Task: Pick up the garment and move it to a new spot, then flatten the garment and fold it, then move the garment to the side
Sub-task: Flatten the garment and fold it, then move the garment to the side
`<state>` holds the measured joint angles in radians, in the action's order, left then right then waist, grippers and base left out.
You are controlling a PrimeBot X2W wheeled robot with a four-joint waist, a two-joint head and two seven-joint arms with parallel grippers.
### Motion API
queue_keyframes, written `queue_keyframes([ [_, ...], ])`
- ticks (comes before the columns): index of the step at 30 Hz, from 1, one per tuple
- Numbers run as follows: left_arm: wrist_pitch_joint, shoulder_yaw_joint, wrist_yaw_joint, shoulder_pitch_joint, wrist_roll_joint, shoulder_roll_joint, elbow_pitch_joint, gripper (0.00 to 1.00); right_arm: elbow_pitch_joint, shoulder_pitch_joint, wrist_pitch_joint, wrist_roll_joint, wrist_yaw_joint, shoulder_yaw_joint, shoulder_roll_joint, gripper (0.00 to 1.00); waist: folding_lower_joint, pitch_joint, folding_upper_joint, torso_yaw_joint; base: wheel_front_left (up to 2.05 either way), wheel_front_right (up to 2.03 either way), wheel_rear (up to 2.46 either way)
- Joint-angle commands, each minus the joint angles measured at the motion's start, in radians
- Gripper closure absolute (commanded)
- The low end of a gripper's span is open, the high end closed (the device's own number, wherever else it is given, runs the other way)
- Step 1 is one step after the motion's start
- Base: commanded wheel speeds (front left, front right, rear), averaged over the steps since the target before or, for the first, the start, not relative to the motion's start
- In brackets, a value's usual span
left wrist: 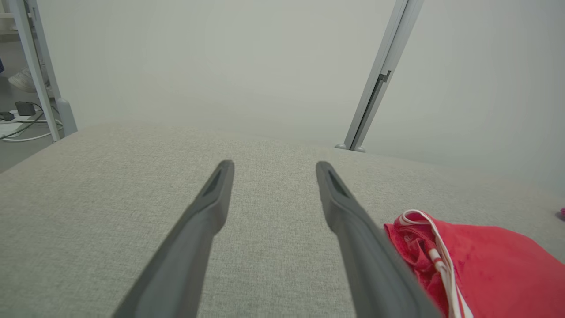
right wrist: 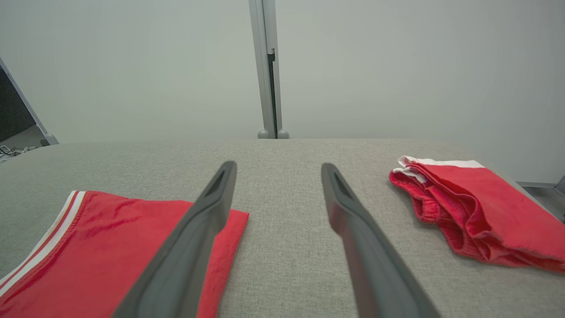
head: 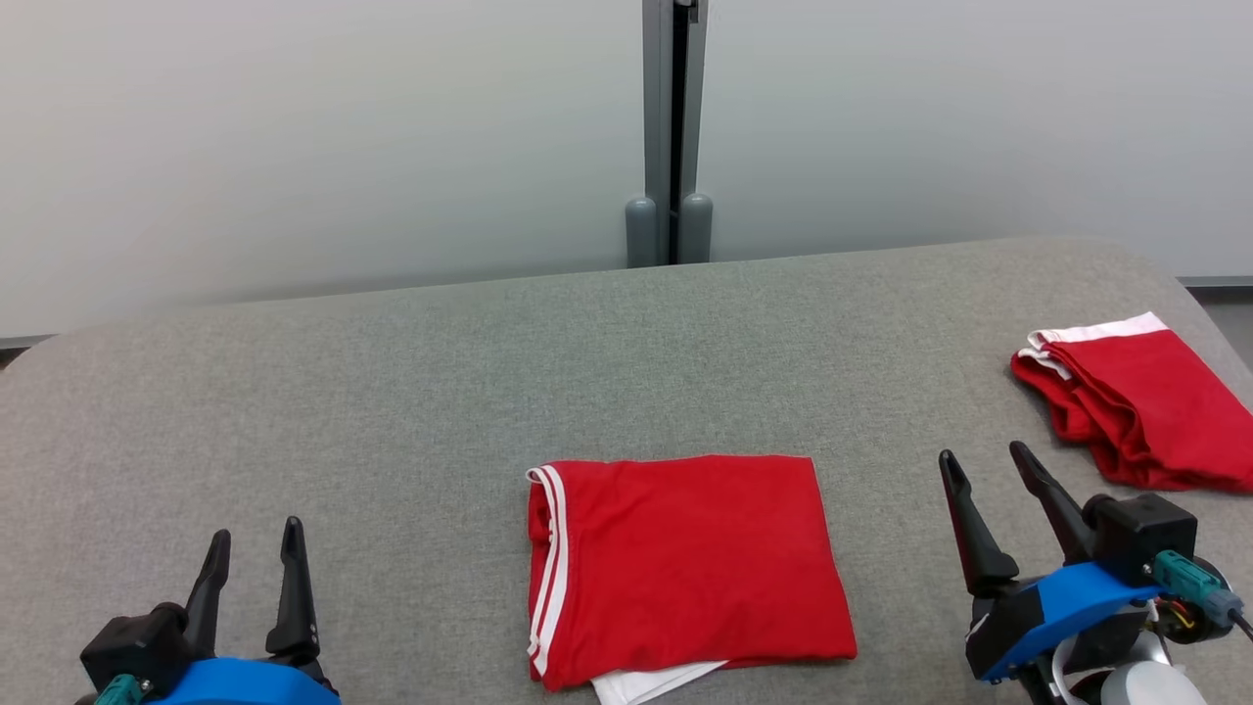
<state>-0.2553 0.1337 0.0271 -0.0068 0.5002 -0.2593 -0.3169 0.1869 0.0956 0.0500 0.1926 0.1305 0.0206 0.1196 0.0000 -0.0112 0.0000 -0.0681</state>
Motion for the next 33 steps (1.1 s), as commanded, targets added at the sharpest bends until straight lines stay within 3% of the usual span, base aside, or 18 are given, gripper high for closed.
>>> queue_keyframes([
  [1,0.006,0.002,-0.001,-0.011,-0.006,-0.003,-0.009,0.0,-0.006,-0.018,-0.007,-0.01,0.001,-0.006,0.004,0.0,0.0,-0.007,0.0,0.002,0.0,0.0,0.0],
  [12,0.036,0.039,-0.008,-0.047,-0.024,-0.012,-0.057,0.0,0.013,-0.046,-0.01,-0.028,0.001,-0.016,-0.011,0.0,0.0,-0.033,0.0,0.01,0.0,0.0,0.0],
  [33,0.033,0.049,-0.011,-0.064,-0.011,-0.025,-0.028,0.0,0.056,-0.05,0.0,-0.036,0.001,-0.021,-0.027,0.0,0.0,-0.015,0.0,0.025,0.0,0.0,0.0],
])
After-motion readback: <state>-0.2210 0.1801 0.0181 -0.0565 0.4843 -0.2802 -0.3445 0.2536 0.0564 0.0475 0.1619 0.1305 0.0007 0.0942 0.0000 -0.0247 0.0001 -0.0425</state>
